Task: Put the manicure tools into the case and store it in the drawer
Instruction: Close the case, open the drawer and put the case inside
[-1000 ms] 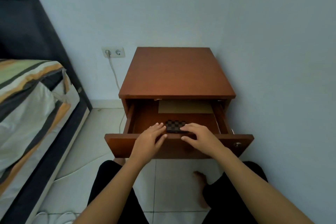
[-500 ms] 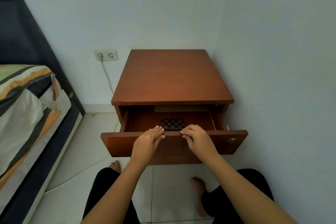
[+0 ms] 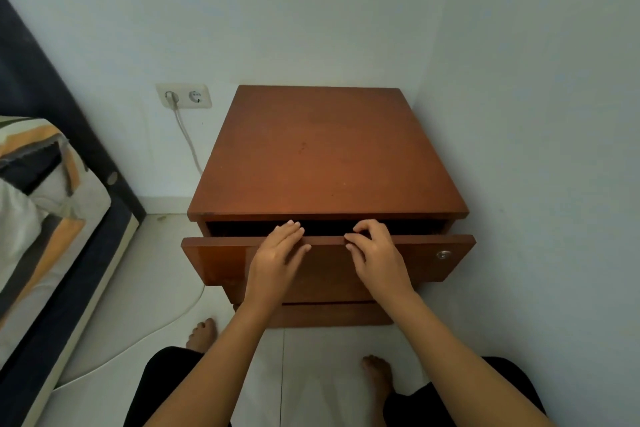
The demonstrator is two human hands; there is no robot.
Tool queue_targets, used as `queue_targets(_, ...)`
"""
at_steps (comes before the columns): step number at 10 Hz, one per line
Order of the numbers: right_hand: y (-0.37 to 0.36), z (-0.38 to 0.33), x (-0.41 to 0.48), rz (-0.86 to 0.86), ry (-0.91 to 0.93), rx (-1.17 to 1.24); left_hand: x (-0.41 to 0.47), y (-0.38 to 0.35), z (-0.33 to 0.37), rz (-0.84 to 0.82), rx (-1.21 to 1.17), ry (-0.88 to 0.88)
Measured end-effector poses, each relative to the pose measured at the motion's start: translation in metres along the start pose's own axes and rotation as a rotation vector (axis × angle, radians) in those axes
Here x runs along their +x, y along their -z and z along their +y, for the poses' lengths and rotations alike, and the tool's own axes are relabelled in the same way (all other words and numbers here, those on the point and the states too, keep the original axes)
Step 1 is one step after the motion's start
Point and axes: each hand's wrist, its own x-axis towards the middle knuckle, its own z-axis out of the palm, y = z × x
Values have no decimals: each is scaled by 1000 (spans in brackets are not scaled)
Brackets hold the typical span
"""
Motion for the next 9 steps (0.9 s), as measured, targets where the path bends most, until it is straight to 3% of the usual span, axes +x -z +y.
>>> queue_targets(2, -6, 15, 22, -20, 51, -148, 24, -6, -14, -25, 189, -58)
queue_targets(6, -23, 20, 36, 109, 27, -153, 41, -20, -17, 55, 366, -44)
queue_targets(7, -17, 12, 34, 58, 2, -174, 37, -16, -11, -3, 380, -24)
queue_targets(9, 15, -10, 24, -162, -73, -189, 34, 15, 12, -355, 406, 43)
